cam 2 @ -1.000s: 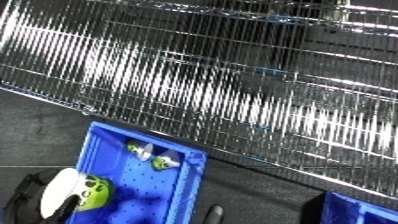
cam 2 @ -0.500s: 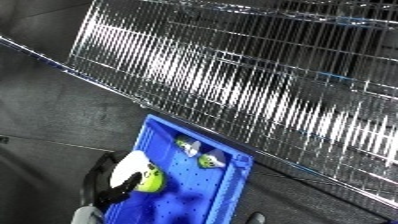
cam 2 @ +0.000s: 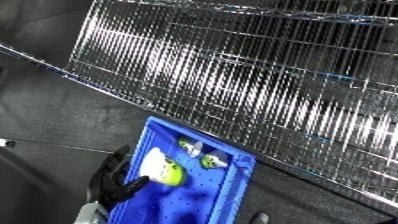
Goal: Pick up the object and place it into the box
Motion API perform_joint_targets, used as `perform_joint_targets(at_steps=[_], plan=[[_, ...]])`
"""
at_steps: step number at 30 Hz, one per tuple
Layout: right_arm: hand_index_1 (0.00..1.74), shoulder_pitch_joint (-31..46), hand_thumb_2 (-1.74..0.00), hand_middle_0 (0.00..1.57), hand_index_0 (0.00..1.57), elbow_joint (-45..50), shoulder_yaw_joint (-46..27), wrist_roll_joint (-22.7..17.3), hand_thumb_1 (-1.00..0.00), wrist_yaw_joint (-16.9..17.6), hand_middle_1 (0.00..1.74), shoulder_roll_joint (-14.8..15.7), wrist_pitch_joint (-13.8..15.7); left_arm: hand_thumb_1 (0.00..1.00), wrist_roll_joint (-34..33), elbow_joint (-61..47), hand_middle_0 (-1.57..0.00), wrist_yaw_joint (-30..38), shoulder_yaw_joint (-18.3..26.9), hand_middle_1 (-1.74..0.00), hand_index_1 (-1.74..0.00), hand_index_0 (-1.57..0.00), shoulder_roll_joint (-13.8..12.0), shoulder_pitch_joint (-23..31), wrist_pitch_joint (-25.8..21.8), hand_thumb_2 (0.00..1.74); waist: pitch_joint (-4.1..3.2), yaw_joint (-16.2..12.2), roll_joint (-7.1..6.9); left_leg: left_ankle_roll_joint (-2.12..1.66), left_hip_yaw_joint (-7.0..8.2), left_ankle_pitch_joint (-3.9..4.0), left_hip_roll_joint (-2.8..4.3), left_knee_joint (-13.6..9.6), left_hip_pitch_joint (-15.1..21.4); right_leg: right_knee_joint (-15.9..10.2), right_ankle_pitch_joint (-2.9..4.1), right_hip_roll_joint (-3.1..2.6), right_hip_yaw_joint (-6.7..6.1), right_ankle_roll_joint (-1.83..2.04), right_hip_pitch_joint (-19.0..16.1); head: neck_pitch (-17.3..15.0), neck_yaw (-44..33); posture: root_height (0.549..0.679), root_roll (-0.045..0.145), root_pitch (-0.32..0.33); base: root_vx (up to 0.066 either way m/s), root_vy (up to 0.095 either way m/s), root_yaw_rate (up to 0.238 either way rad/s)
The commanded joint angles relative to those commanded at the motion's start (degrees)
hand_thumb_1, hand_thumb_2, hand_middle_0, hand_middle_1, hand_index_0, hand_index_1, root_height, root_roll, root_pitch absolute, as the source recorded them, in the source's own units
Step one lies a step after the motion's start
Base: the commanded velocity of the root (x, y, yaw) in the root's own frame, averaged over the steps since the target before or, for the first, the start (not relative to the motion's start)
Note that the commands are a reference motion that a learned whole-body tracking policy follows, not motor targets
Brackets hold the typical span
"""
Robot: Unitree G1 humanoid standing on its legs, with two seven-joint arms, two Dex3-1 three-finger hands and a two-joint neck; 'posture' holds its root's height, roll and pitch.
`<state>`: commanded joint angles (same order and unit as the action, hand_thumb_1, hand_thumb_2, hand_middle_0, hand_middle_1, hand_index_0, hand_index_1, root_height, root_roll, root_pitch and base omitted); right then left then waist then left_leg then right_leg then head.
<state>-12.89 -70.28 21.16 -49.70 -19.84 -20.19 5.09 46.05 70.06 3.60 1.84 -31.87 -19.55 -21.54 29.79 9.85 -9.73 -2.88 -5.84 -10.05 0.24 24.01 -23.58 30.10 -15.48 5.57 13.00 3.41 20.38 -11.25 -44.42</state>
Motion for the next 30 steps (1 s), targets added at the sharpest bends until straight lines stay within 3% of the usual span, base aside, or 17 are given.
perform_joint_targets(at_steps=[7,12,17,22,25,30], plan=[[0.0,0.1,0.0,0.0,0.0,0.4,0.1,0.2,0.0,-0.3,0.0,0.6,-0.1,0.0,-1.0,0.4,0.0,0.8,-1.2,0.0,0.0,0.0,0.6,-0.1,1.7,0.0,0.0,-0.2,0.0,-0.22,-0.04,0.53,0.12,-1.4,0.5,-1.4,0.48,0.07,-0.11,0.44,-0.6,-1.6,1.0,0.659,0.021,0.105,0.034,-0.024,0.01],[0.0,-0.1,0.0,0.0,0.0,0.9,0.1,-0.4,0.0,0.0,0.0,0.7,0.3,0.0,0.4,0.7,0.0,-2.9,-2.7,0.0,0.0,0.0,1.7,-0.2,4.2,0.0,0.0,-0.7,0.37,-0.35,0.02,0.99,0.06,-2.7,1.3,-2.6,0.92,0.04,-0.07,0.69,-0.9,-2.7,3.6,0.66,0.023,0.109,0.014,-0.036,0.013],[0.0,-0.6,0.0,0.0,0.0,1.6,-0.5,0.0,0.0,0.6,0.0,0.3,1.0,0.0,1.7,0.5,0.0,-8.6,-4.4,0.0,0.0,0.0,2.8,0.5,4.6,0.0,0.0,-1.4,1.25,-0.23,0.37,0.49,-0.05,-1.8,1.5,-2.4,0.88,0.09,-0.37,0.68,-0.9,-3.4,6.2,0.66,0.025,0.106,-0.003,-0.007,-0.104],[0.0,-1.5,0.0,0.0,0.0,2.6,-1.0,0.0,0.0,2.2,0.0,-0.4,1.2,0.0,5.4,-1.0,0.0,-11.2,-5.8,0.0,0.0,0.0,4.7,1.0,6.3,0.0,0.0,-2.2,2.71,-0.04,0.87,0.06,-0.65,-0.2,1.0,-1.5,0.84,0.33,-1.09,0.59,-0.1,-3.7,6.3,0.659,0.03,0.103,-0.015,0.041,-0.127],[0.0,-1.9,0.0,0.0,0.0,3.0,-1.4,0.3,0.0,2.5,0.0,-0.4,1.4,0.0,5.5,-2.1,0.0,-12.4,-6.7,0.0,0.0,0.0,5.6,0.8,7.3,0.0,0.0,-2.6,3.22,0.15,1.23,-0.29,-0.88,0.9,0.2,-1.0,1.08,0.39,-1.42,0.64,0.8,-4.3,9.3,0.658,0.029,0.105,-0.025,-0.002,-0.124],[0.0,-3.5,0.0,0.0,0.0,3.6,-1.3,0.1,0.0,3.1,0.0,-0.1,1.7,0.0,1.6,-3.7,0.0,-13.2,-9.5,0.0,0.0,0.0,6.7,0.1,9.3,0.0,0.0,-3.3,4.12,0.24,1.8,-0.47,-1.07,1.7,-0.5,-0.6,1.66,0.02,-2.15,0.82,2.0,-5.4,15.9,0.658,0.029,0.111,-0.034,0.002,-0.129]])
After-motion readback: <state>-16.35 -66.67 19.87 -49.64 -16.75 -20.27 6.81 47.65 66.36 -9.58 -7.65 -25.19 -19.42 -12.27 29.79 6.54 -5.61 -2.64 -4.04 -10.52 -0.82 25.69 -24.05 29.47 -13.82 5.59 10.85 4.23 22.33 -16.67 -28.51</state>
